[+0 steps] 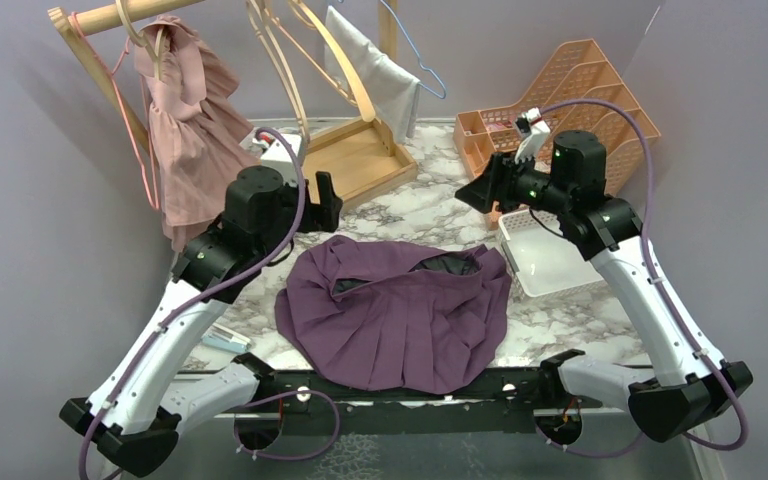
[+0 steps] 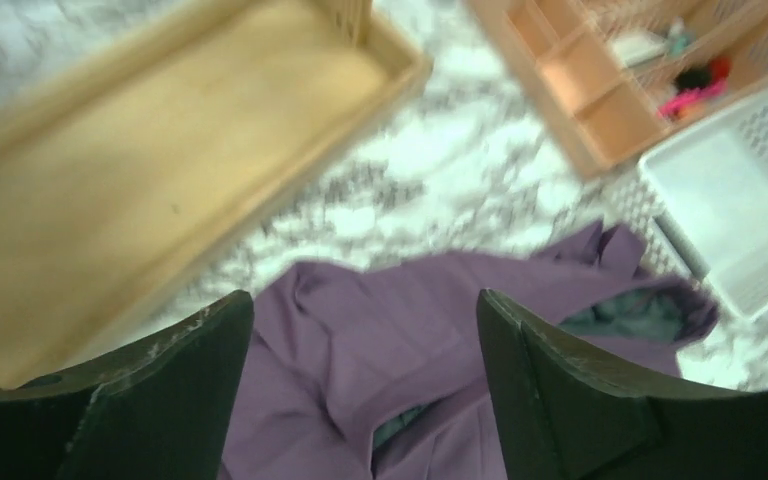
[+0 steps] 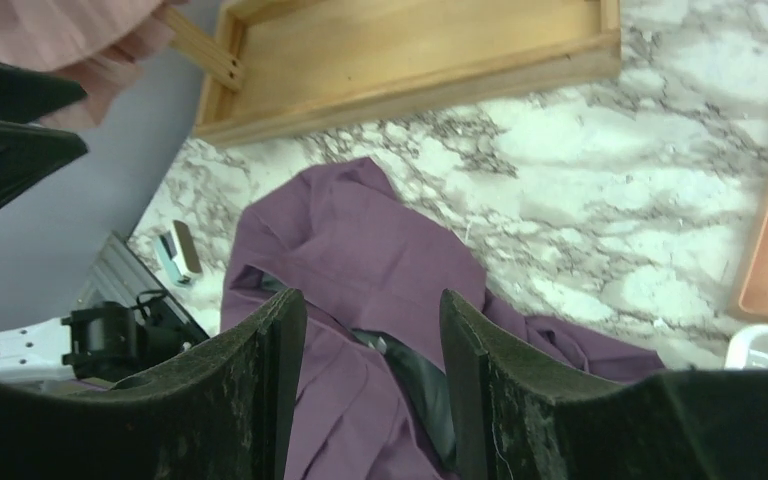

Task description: Place the skirt on the hanger

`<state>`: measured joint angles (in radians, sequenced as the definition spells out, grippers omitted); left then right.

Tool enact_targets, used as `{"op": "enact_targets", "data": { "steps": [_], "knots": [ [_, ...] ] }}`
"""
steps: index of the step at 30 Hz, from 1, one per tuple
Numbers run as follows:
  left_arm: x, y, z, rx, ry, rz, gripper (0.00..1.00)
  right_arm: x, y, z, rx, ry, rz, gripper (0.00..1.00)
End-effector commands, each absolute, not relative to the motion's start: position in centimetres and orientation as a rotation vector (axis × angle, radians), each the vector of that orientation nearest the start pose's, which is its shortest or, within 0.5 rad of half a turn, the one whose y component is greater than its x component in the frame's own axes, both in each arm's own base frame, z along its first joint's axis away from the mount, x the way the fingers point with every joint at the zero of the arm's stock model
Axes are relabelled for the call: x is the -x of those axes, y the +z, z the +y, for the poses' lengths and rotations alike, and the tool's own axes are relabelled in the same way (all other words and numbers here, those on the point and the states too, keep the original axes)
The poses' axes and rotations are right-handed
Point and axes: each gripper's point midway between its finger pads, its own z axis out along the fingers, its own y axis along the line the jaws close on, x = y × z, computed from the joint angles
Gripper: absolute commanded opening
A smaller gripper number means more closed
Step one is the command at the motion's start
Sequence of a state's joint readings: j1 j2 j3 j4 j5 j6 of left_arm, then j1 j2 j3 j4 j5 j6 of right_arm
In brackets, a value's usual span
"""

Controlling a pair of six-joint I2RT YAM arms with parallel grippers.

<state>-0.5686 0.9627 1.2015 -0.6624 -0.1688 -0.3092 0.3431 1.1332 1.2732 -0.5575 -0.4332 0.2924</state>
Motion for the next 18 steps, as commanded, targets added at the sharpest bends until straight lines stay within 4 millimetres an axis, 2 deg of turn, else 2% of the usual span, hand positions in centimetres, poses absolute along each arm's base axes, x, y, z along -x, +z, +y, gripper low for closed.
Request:
{"op": "enact_targets", "data": {
  "steps": [1,2,5,9,12,15,18],
  "knots": [
    [-28.0,39.3,-13.0,-0.132,-0.307,1.762,0.93,-29.8,36.3,20.7,0.376,0.911,1.864,0.55],
    [-28.3,41.0,-12.5,-0.106,-0.290,1.723,0.98,-30.1,36.9,20.9,0.378,0.909,1.847,0.55],
    [-29.4,44.7,-11.5,-0.033,-0.242,1.651,0.99,-30.4,37.7,21.4,0.380,0.920,1.818,0.55],
    [-31.7,47.8,-11.3,0.050,-0.212,1.606,0.99,-30.3,37.3,22.3,0.382,0.962,1.819,0.55],
    [-34.3,49.1,-11.1,0.105,-0.234,1.594,0.98,-29.9,36.4,22.8,0.375,0.990,1.839,0.55],
    [-37.5,49.2,-9.6,0.182,-0.310,1.610,0.92,-29.4,35.7,23.2,0.377,1.005,1.857,0.54],
    [-40.0,48.7,-8.9,0.212,-0.385,1.633,0.82,-28.9,35.1,23.4,0.379,1.009,1.868,0.54]
  ]
}}
